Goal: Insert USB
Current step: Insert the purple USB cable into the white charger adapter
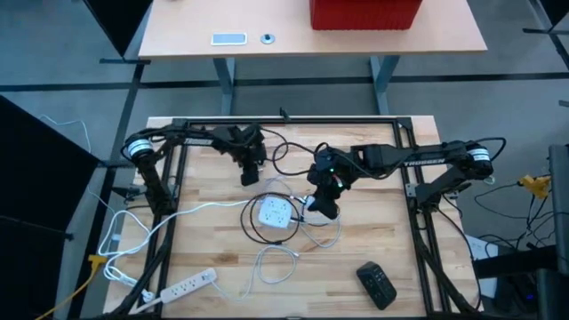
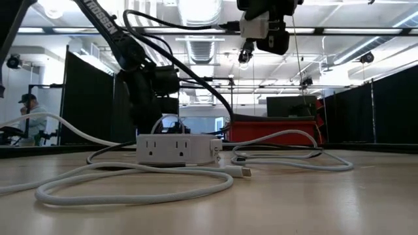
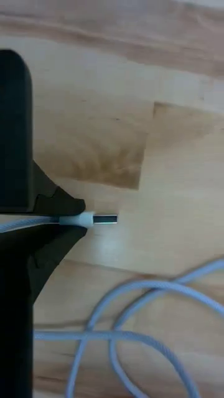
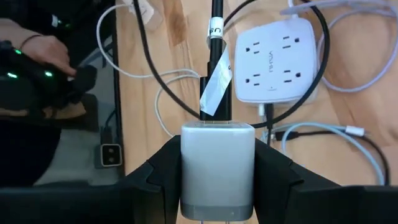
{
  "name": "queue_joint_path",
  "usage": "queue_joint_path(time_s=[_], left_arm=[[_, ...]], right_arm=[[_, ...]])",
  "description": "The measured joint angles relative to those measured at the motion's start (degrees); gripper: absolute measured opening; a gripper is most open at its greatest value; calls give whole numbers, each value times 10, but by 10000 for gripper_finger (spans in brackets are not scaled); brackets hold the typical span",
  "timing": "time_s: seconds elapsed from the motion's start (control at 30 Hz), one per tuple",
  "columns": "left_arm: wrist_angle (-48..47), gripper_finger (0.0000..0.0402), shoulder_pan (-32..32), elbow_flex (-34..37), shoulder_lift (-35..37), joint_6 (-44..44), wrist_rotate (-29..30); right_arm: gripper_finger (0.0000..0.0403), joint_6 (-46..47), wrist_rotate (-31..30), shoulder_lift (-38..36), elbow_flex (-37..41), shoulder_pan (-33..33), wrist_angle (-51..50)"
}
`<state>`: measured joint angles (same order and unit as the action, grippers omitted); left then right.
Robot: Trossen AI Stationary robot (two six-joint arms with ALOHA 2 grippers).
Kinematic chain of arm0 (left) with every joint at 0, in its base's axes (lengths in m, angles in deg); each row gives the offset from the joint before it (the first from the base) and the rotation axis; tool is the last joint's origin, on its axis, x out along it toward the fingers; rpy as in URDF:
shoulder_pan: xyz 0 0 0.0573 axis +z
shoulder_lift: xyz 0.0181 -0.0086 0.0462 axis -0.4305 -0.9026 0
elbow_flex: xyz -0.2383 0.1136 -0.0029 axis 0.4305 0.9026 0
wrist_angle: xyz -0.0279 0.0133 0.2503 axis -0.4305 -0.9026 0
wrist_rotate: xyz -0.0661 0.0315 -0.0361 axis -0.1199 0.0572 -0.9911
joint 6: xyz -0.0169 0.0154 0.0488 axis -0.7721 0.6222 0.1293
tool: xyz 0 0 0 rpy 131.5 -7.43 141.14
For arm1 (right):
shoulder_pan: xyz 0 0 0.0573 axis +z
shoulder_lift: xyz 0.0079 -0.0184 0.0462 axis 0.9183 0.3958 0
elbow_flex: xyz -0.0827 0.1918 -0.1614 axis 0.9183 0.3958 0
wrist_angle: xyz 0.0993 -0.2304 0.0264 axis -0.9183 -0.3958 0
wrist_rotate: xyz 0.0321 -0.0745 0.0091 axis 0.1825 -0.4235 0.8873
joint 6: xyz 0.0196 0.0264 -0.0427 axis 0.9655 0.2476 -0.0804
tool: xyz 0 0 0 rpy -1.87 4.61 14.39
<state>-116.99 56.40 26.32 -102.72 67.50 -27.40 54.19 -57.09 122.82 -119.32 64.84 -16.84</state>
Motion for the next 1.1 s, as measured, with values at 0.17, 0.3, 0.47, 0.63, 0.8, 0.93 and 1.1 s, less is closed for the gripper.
queue_joint_path(time_s=[0.17, 0.3, 0.47, 0.63, 0.8, 0.93, 1.1], left_arm=[[37, 5, 0, 2, 20, -19, 3], [46, 32, 1, 1, 22, -53, 23], [48, 84, 1, 1, 22, -58, 32], [44, 132, 1, 1, 23, -50, 31], [22, 173, 0, 1, 39, -46, 17], [16, 194, 0, 1, 71, -42, -3], [18, 205, 3, 1, 116, -45, 26]], right_arm=[[124, -53, -4, 1, 0, -17, -1], [124, -85, -4, 1, 0, -34, -7], [124, -146, -4, 1, 0, -52, -10], [124, -179, -4, 1, 0, -66, -22], [124, -205, -3, 2, 1, -74, -43], [124, -233, 0, 2, 1, -85, -43], [124, -265, 1, 2, 1, -102, -47]])
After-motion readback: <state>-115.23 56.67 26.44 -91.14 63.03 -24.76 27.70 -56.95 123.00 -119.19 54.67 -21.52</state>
